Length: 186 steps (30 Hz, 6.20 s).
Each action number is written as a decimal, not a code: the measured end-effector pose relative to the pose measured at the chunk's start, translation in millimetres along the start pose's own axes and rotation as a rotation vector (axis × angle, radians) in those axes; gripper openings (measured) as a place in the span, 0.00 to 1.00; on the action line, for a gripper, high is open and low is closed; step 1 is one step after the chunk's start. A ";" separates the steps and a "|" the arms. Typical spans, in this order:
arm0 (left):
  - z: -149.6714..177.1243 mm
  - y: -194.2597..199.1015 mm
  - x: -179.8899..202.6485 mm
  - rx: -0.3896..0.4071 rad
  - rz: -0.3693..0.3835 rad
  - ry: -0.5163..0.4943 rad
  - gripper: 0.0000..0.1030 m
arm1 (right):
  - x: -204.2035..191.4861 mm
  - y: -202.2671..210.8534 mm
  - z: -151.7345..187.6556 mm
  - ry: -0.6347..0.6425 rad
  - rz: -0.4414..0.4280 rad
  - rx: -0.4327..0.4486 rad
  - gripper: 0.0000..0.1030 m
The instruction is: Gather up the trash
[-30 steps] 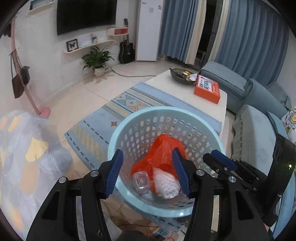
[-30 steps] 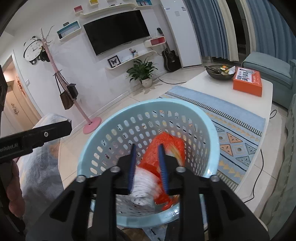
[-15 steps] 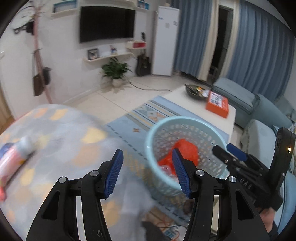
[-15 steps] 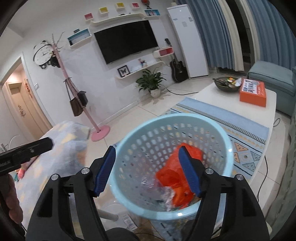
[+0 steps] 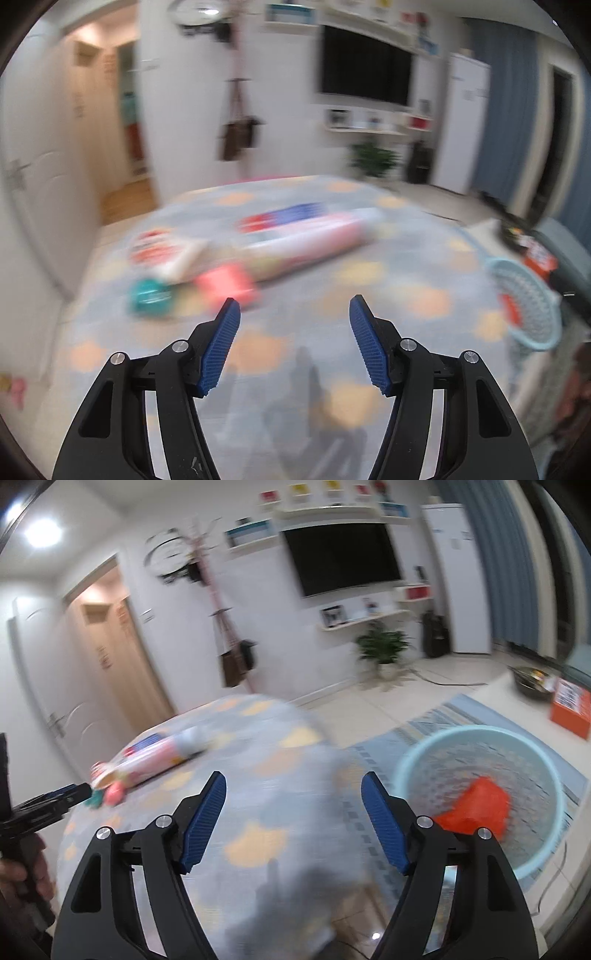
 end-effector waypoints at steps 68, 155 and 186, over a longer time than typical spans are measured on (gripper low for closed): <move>32.2 -70.9 -139.3 -0.154 -0.058 0.208 0.47 | -239.5 -218.9 44.6 0.257 -0.166 -0.434 0.34; -6.8 23.2 180.4 0.029 0.254 -0.191 0.46 | 63.8 8.1 -3.0 -0.068 -0.026 -0.073 0.34; 10.6 -74.4 417.8 -0.164 0.474 -0.452 0.48 | 281.6 59.8 29.6 -0.342 0.270 -0.020 0.37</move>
Point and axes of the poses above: each gripper's, at about its wrist camera, not at the fingertips, and y roughly against the way its jaws point, x to its right, z to its underside, the point moved 4 cm from there along -y, roughly the way its jaws point, and after that the axes turned 6 degrees about -z, right-handed, at the moved point
